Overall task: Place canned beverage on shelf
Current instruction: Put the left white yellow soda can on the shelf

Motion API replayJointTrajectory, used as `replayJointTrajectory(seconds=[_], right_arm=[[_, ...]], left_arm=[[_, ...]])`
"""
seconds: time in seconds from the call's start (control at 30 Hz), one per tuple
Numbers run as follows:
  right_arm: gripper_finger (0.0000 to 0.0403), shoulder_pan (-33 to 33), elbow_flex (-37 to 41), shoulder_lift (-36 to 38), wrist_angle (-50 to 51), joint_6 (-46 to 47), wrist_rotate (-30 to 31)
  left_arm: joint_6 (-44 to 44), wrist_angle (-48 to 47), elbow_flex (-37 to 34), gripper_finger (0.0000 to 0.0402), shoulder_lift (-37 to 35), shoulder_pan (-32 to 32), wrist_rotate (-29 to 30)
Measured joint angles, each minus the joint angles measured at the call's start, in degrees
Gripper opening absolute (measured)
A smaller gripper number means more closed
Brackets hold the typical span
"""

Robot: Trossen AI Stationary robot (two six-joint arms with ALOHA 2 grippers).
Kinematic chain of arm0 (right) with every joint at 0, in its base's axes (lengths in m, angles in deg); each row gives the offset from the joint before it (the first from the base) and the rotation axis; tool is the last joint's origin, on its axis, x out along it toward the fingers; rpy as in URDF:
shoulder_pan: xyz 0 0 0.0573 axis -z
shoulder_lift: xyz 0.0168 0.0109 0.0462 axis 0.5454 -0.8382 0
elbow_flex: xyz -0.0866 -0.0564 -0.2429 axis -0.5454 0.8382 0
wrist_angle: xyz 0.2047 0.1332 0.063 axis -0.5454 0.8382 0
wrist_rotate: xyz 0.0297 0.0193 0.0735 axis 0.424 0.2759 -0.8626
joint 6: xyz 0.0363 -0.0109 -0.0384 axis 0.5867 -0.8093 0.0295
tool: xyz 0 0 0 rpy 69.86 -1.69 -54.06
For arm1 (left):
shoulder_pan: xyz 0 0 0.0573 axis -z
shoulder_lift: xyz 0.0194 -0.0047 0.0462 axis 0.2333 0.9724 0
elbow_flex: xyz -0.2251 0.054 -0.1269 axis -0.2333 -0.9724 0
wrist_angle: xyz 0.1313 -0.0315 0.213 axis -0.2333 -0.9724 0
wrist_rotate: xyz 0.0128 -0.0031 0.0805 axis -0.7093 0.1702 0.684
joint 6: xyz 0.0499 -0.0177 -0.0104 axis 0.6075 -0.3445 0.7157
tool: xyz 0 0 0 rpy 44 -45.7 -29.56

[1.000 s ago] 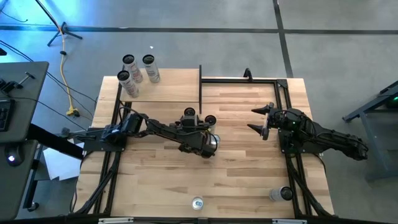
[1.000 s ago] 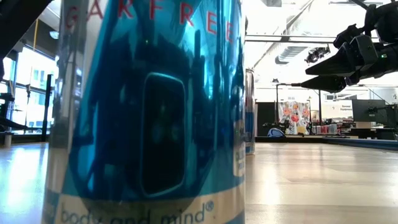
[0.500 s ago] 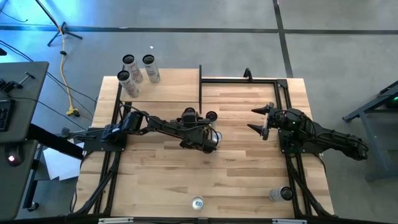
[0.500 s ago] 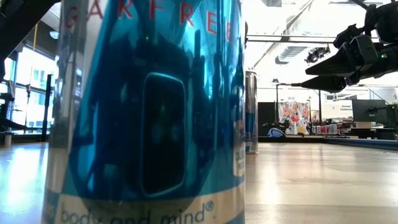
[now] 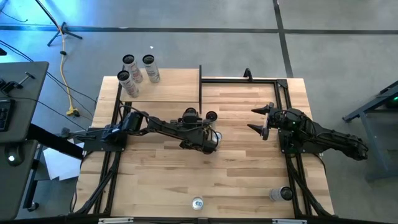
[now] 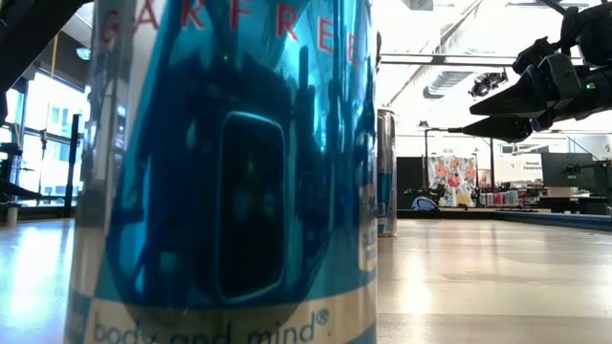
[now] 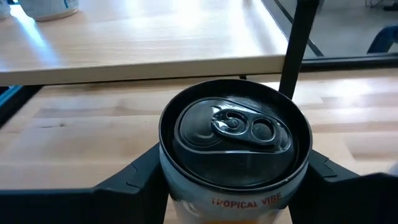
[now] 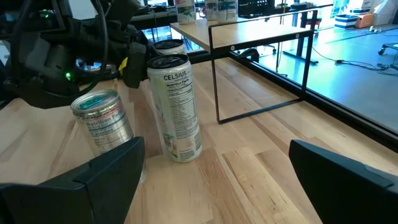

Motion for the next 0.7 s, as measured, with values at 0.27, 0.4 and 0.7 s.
replayJointTrajectory(seconds=[0.27,0.4,0.7], right_arm=[[0.0387,0.01,0.0,0.0,-0.02,0.02,0.0],[0.0387,0.02,0.0,0.0,-0.02,0.02,0.0],[0.0387,0.01,0.0,0.0,0.0,0.0,0.0]], left_arm=[[-1.07,-2.85,-0.08,0.0205,-3.2,3.22,-1.95],[0.6,-2.81,-0.04,0.0207,-6.77,4.8,-2.4],[17.02,-2.91,-0.04,0.0208,-19.3,6.3,-1.28]])
